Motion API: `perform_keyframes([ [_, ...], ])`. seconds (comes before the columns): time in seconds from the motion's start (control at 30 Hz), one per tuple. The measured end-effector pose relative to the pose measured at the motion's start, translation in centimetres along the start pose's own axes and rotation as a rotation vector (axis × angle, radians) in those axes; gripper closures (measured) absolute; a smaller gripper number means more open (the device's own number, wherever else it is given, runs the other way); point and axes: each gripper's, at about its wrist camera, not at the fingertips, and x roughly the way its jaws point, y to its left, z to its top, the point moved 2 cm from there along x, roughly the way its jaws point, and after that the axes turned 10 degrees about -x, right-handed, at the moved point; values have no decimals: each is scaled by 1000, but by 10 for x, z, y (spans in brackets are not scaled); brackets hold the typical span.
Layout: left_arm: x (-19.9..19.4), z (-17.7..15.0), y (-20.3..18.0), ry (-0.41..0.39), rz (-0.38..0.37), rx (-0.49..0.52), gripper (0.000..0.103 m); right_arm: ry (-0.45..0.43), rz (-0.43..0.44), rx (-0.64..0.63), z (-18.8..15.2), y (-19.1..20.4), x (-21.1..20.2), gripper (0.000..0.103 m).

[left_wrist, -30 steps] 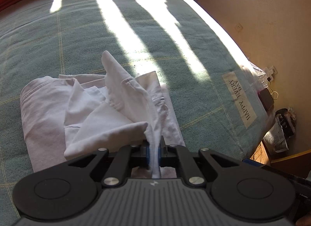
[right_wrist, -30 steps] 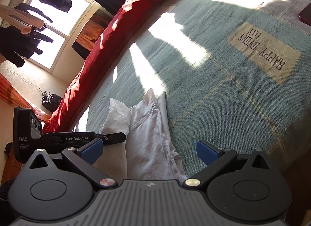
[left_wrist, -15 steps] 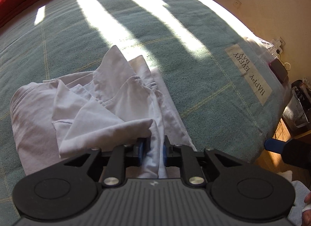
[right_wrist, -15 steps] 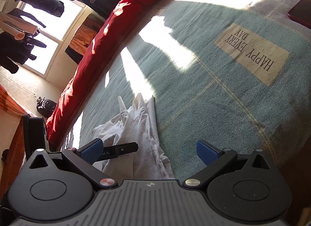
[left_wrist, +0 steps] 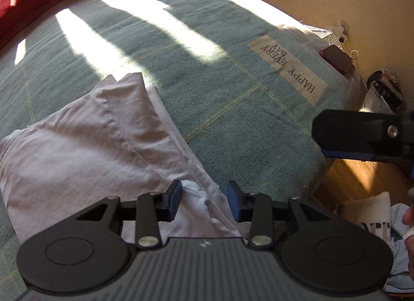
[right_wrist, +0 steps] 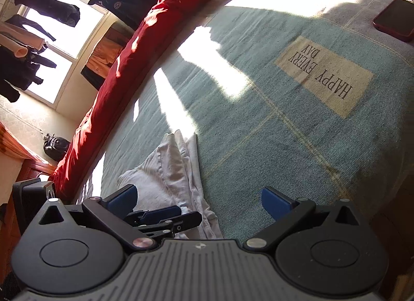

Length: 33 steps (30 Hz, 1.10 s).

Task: Fold clothes
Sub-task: 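Open the left tool to release the folded edge, then press both open tools on the folded shirt bundle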

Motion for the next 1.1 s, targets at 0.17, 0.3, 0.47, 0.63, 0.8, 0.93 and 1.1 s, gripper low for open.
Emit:
perform_keyframes([
  [0.17, -27, -17, 23, -56, 1, 23, 64, 6, 0, -26, 0, 8, 1, 0],
  [0.3, -43, -42, 52, -91, 47, 21, 64, 16, 6, -67, -2, 20, 8, 0],
  [0.47, -51, -75, 88, -103, 58, -19, 63, 38, 37, -134, -7, 42, 20, 0],
  [0.63, -48, -96, 107, -90, 15, -96, 63, 121, 87, -137, -15, 58, 40, 0],
  [0.8, -54, -109, 115, -110, -14, -131, 63, 209, 175, -85, -28, 69, 61, 0],
  [0.93, -62, -113, 117, -136, -6, -126, 62, 233, 141, -119, -36, 75, 72, 0],
  [1.1, -67, -117, 123, -157, 5, -131, 62, 208, 67, -198, -38, 64, 66, 13],
])
